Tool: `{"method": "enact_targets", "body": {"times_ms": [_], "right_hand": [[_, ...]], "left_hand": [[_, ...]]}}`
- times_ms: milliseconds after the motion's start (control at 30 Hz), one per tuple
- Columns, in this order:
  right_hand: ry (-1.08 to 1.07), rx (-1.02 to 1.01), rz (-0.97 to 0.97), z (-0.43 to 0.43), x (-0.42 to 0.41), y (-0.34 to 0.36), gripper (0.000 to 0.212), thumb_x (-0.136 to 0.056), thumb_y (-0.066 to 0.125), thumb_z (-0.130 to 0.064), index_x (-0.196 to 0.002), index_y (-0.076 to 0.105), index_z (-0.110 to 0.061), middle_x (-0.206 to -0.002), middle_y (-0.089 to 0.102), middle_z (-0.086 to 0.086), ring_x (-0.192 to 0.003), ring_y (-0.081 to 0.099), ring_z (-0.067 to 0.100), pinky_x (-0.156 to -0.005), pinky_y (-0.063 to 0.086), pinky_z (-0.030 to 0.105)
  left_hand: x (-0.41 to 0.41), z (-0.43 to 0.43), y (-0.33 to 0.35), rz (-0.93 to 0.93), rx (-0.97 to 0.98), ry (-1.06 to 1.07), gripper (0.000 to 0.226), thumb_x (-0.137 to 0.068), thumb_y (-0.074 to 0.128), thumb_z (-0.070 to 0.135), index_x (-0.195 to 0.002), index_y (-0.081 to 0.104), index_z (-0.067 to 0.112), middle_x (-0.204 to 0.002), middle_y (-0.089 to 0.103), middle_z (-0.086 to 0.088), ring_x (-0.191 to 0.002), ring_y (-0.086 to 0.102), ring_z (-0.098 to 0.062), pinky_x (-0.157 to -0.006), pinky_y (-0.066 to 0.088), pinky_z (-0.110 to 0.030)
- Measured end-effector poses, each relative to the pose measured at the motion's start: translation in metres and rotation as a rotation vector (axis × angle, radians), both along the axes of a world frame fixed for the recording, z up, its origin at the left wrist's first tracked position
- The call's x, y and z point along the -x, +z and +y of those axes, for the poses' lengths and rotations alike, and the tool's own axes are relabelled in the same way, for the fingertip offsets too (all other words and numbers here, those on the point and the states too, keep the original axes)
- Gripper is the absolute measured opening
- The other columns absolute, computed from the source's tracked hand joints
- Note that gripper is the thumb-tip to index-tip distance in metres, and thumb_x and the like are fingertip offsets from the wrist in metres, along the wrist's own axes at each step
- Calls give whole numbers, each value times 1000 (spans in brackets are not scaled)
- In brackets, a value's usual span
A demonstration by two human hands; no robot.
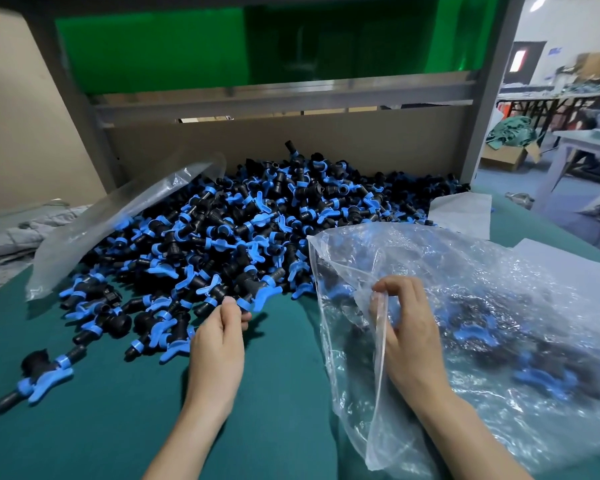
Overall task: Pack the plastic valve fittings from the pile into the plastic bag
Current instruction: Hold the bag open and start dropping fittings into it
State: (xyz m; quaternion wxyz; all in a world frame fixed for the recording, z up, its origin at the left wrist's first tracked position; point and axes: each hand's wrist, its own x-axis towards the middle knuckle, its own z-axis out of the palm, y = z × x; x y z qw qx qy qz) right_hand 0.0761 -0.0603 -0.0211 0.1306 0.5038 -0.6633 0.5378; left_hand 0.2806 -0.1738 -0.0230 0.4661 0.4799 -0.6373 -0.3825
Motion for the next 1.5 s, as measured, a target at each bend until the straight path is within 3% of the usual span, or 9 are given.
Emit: {"method": "enact_targets", "body": {"times_ms": [133,233,300,467,667,833,933,1133,1500], "right_hand": [[0,6,-1,0,0,0,12,-95,58,-14,-106,56,-17,-103,51,-9,-92,53,8,-79,45,25],[0,5,-8,0,0,0,13,-94,59,-12,-105,56,-18,-103,50,-9,-93,53,10,-82,44,26],[-1,6,-6,0,0,0,13,-94,58,-12,-105,57,-17,-103,50,-9,-93,53,10,-82,44,25],[0,3,-7,0,0,0,13,-94,59,-13,-105,57,-17,-103,50,-9,-93,52,9,-82,42,21],[1,-7,-11,0,1,-1,9,-96,54,-20,-105,54,-22,-103,49,-11,-94,52,5,-83,39,14],[-1,-2,-5,-1,1,-2,10,-95,54,-21,-105,53,-24,-103,48,-13,-95,52,5,-82,40,19],[-1,-9,-8,0,0,-2,12,-94,55,-20,-105,54,-24,-103,47,-14,-94,52,5,-81,42,22],[-5,-4,6,0,1,-2,15,-94,59,-15,-105,54,-24,-103,48,-13,-93,50,2,-81,38,14],[-3,-2,3,0,1,-3,14,-94,60,-13,-106,56,-19,-103,48,-12,-93,52,5,-79,40,16]], "left_hand": [[-1,2,-2,-31,37,-65,35,-101,38,49,-83,59,28,-81,64,-2,-74,57,-16,-69,47,-38],[0,2,-3,-51,46,-92,18,-98,45,50,-90,58,41,-84,64,-13,-65,54,-19,-62,42,-33],[0,1,-5,-63,64,-89,8,-97,48,47,-97,56,49,-84,65,-3,-71,57,-12,-63,45,-31],[1,4,-3,-138,227,-92,14,-97,48,43,-104,51,54,-105,56,30,-81,55,-1,-65,43,-20],[2,9,1,-152,368,-117,29,-99,50,30,-106,49,58,-114,53,35,-104,53,8,-78,38,-2],[3,8,3,-128,378,-124,29,-100,52,25,-106,52,53,-113,54,36,-109,51,12,-81,35,0],[3,8,2,-92,341,-118,23,-99,53,27,-108,55,48,-111,56,36,-106,52,11,-80,37,-1],[6,5,1,144,100,-129,14,-96,54,37,-103,64,32,-91,70,16,-86,64,-1,-74,46,-11],[6,-3,-2,287,-142,-138,37,-98,51,40,-85,66,9,-70,67,9,-68,61,-5,-68,50,-28]]}}
